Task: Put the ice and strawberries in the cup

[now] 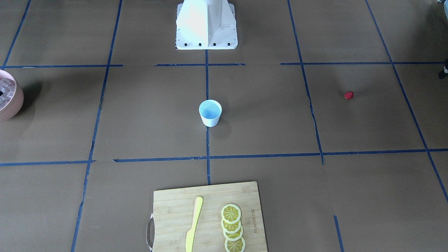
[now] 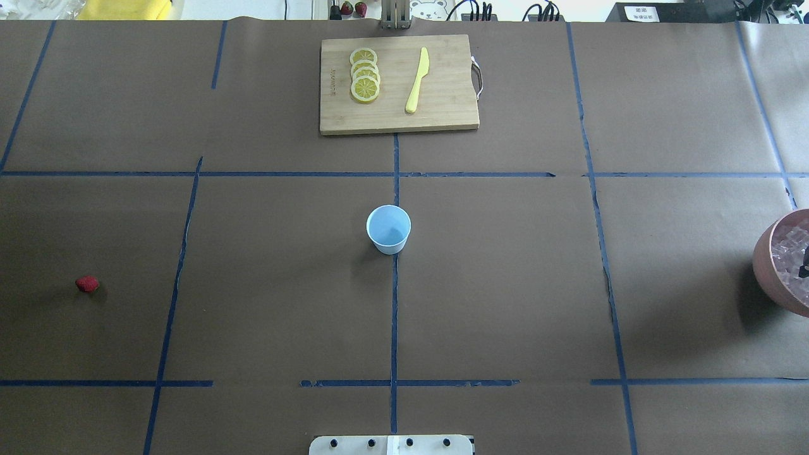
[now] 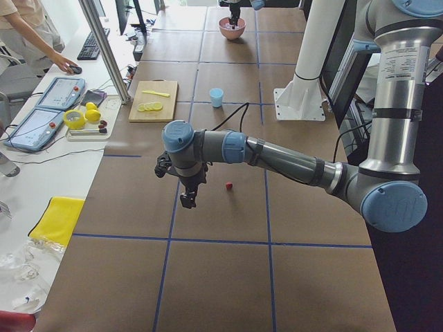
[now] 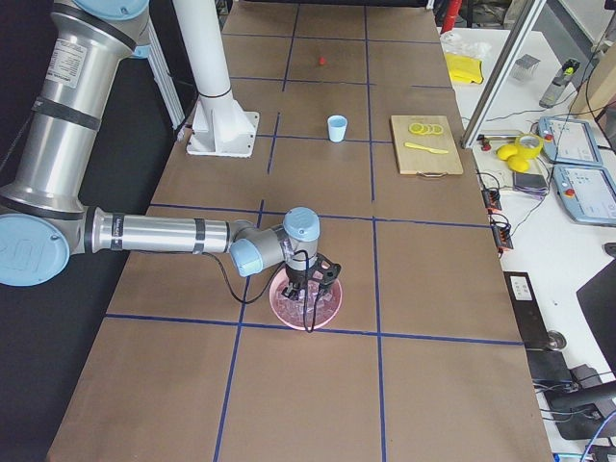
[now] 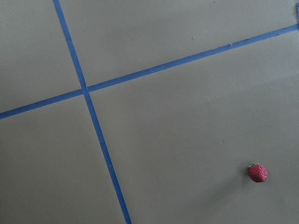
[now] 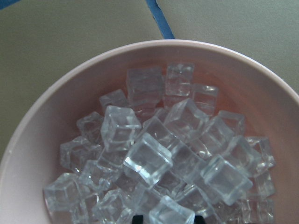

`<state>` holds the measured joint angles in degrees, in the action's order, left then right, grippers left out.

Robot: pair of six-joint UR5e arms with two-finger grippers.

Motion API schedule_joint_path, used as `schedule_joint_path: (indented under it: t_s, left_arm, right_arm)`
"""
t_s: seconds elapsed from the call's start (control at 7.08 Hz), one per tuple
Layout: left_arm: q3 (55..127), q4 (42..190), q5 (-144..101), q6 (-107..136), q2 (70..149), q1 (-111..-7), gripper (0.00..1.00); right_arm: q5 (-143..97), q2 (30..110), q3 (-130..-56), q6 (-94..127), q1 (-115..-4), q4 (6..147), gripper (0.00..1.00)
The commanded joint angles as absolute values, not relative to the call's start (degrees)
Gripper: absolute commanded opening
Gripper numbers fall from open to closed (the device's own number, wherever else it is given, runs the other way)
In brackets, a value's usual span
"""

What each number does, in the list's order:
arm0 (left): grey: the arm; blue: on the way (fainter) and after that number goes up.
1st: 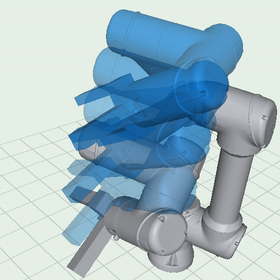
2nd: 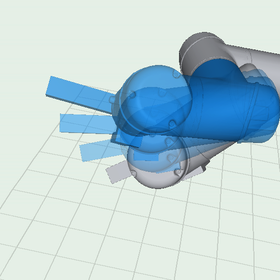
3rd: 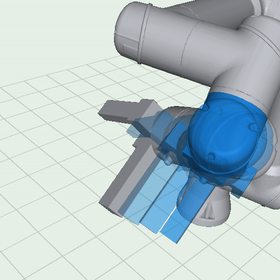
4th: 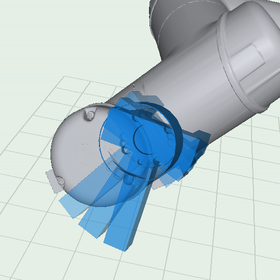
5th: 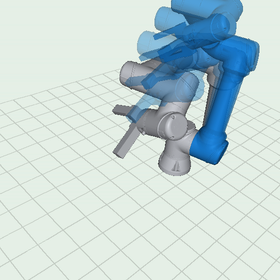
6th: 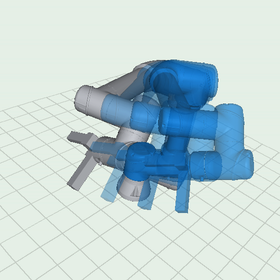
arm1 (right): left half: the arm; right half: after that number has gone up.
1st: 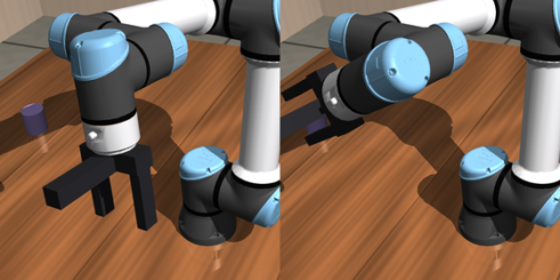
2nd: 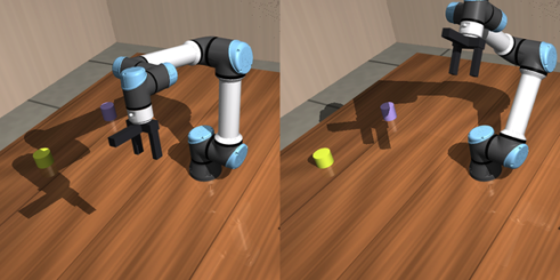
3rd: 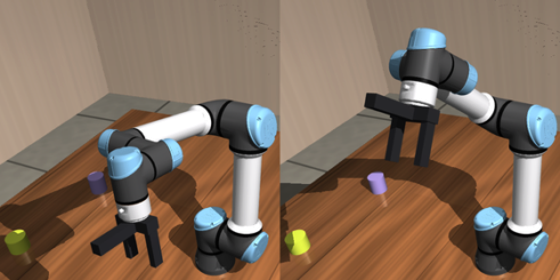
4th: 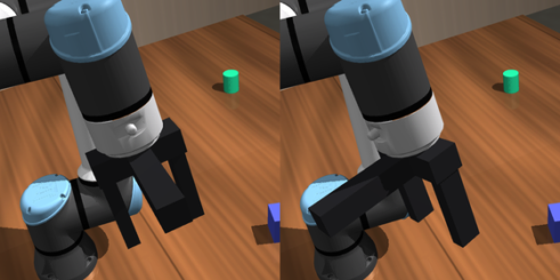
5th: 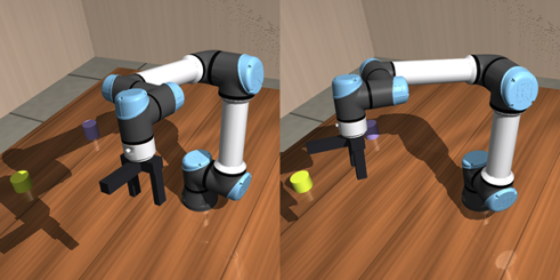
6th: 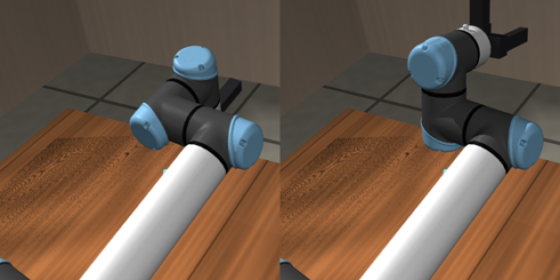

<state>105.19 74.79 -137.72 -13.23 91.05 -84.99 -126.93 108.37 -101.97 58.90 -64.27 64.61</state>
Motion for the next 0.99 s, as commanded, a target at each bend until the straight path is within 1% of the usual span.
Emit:
schedule_joint_path:
  t_s: [0.0, 0.14, 0.28, 0.42, 0.56, 0.85]
  left_arm:
    - [105.12, 75.32, -137.72, -13.01, 91.05, -84.99, 1.0]
    - [105.12, 75.32, -137.72, -13.01, 91.05, -84.99, 1.0]
    - [105.12, 75.32, -137.72, -13.09, 91.05, -84.99, 1.0]
    - [105.12, 75.32, -137.72, -13.1, 91.05, -84.99, 1.0]
    - [104.94, 75.41, -137.72, -13.1, 91.05, -84.9, 1.0]
    - [104.85, 75.32, -137.72, -13.1, 91.05, -84.46, 1.0]
  right_arm:
    - [-126.83, 108.37, -102.13, 58.71, -64.34, 64.51, 0.25]
    - [-126.74, 108.46, -102.39, 58.45, -64.42, 64.51, 0.1]
    - [-126.74, 108.63, -102.65, 58.36, -64.51, 64.51, 0.02]
    - [-126.74, 109.15, -104.14, 58.36, -64.69, 64.51, 0.0]
    - [-126.74, 111.34, -107.63, 58.36, -64.95, 64.51, 0.0]
    - [-127.52, 111.54, -113.17, 59.06, -66.53, 65.21, 0.0]
